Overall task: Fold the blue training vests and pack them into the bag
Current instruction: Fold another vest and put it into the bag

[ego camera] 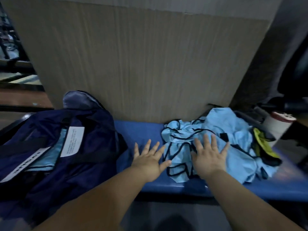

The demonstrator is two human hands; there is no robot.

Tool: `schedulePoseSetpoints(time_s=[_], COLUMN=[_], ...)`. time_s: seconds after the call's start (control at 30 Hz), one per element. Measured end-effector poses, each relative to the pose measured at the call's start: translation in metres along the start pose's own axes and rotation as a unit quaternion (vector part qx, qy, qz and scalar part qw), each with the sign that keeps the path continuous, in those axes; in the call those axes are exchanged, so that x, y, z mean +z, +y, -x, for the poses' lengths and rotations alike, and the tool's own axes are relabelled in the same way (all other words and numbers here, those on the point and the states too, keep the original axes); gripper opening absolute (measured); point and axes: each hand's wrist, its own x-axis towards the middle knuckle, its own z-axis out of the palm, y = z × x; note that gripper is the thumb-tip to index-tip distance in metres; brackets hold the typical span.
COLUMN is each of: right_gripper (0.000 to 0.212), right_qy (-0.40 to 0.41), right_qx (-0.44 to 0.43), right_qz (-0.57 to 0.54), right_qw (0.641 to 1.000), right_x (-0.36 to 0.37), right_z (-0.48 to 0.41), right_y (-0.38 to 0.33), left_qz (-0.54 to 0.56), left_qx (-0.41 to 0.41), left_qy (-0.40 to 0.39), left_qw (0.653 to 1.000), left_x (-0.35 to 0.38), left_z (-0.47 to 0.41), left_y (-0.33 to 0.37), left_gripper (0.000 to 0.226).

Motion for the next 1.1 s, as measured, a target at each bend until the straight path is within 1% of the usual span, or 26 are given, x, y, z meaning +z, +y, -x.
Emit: schedulePoseSetpoints(time_s=[0.13, 0.2, 0.23, 0.33, 0.4, 0.47, 0.53, 0.6, 0.67, 0.73, 0.83, 0.97, 1.03, 1.1], right_gripper=[0.063, 0.068, 0.071, 0.087, 0.089, 0.078, 0.058, 0.040, 0.029, 0.023, 0.017, 0.011, 0.012, 0.011], right_qy=[-0.026, -0.031, -0.020, 0.060, 0.084, 0.082, 0.096, 0.121, 0.140, 0.146, 0.162, 0.177, 0.174, 0.162], right_qx=[0.071, 0.082, 0.082, 0.089, 0.103, 0.108, 0.095, 0.070, 0.050, 0.045, 0.030, 0.016, 0.017, 0.011], right_qz=[-0.036, -0.062, -0.078, -0.114, -0.114, -0.101, -0.101, -0.129, -0.182, -0.243, -0.295, -0.388, -0.438, -0.482], right_qw=[0.997, 0.994, 0.993, 0.988, 0.985, 0.986, 0.986, 0.982, 0.972, 0.958, 0.941, 0.904, 0.882, 0.861], right_x=[0.007, 0.015, 0.018, 0.022, 0.019, 0.015, 0.012, 0.013, 0.014, 0.012, 0.006, -0.007, -0.015, -0.021], right_z=[0.008, 0.012, 0.015, 0.018, 0.016, 0.014, 0.012, 0.011, 0.010, 0.009, 0.010, 0.012, 0.012, 0.013], right_y=[0.050, 0.067, 0.073, 0.082, 0.086, 0.090, 0.095, 0.097, 0.096, 0.092, 0.081, 0.068, 0.061, 0.052], left_qz=[-0.004, -0.011, -0.011, -0.003, -0.006, -0.009, -0.006, 0.002, 0.014, 0.025, 0.037, 0.070, 0.104, 0.174], left_qx=[0.045, 0.061, 0.064, 0.056, 0.051, 0.053, 0.055, 0.057, 0.058, 0.057, 0.056, 0.044, 0.032, 0.015], left_qy=[-0.048, -0.073, -0.083, -0.102, -0.108, -0.114, -0.112, -0.106, -0.097, -0.093, -0.091, -0.075, -0.063, -0.019], left_qw=[0.998, 0.995, 0.994, 0.993, 0.993, 0.992, 0.992, 0.993, 0.994, 0.994, 0.994, 0.994, 0.992, 0.985], left_x=[0.011, 0.017, 0.020, 0.023, 0.021, 0.019, 0.019, 0.021, 0.023, 0.025, 0.024, 0.020, 0.018, 0.015], left_z=[-0.010, -0.012, -0.013, -0.017, -0.020, -0.022, -0.022, -0.021, -0.019, -0.017, -0.013, -0.013, -0.014, -0.017], left_y=[0.043, 0.060, 0.066, 0.078, 0.080, 0.081, 0.081, 0.080, 0.078, 0.075, 0.071, 0.063, 0.060, 0.060], left_gripper=[0.070, 0.070, 0.071, 0.074, 0.075, 0.076, 0.075, 0.074, 0.072, 0.070, 0.066, 0.064, 0.063, 0.063])
